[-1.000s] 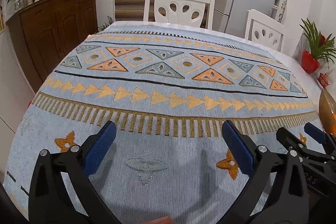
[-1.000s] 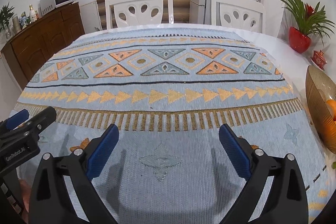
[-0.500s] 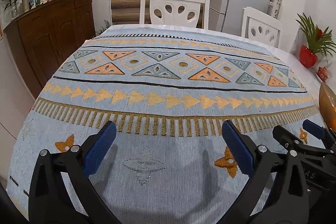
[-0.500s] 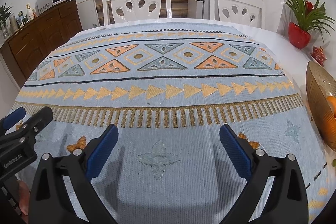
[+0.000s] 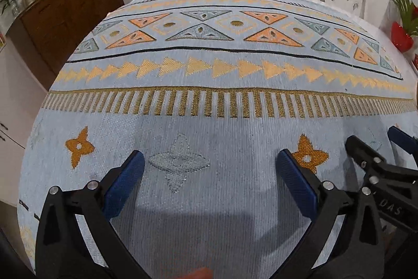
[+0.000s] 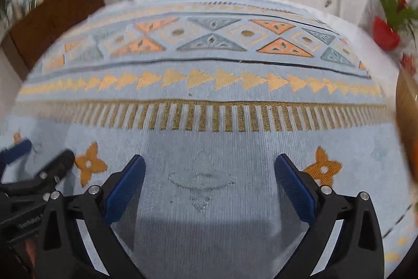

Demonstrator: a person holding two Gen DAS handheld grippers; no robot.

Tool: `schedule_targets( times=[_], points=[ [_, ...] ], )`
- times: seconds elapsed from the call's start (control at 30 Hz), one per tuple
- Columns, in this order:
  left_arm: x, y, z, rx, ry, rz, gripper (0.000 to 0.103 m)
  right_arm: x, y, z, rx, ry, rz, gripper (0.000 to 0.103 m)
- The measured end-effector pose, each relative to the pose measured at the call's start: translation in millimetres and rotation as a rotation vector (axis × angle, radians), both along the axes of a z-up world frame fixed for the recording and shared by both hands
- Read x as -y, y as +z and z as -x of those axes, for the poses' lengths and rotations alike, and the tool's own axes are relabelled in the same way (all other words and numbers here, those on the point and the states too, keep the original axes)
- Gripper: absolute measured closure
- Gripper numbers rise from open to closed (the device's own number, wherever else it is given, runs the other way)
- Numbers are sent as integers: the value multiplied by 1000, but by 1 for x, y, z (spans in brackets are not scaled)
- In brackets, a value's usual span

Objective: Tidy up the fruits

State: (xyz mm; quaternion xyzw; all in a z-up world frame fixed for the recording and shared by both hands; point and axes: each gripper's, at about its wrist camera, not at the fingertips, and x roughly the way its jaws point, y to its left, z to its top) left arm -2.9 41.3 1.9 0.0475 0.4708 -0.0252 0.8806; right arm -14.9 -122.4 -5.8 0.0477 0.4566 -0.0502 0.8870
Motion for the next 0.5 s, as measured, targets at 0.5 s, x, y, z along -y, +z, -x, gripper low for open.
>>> schedule_targets(
  times=[0.5],
  points=[
    [1,1,1,16,4,6,3,-1,0,0,-2,1,7,5]
  ],
)
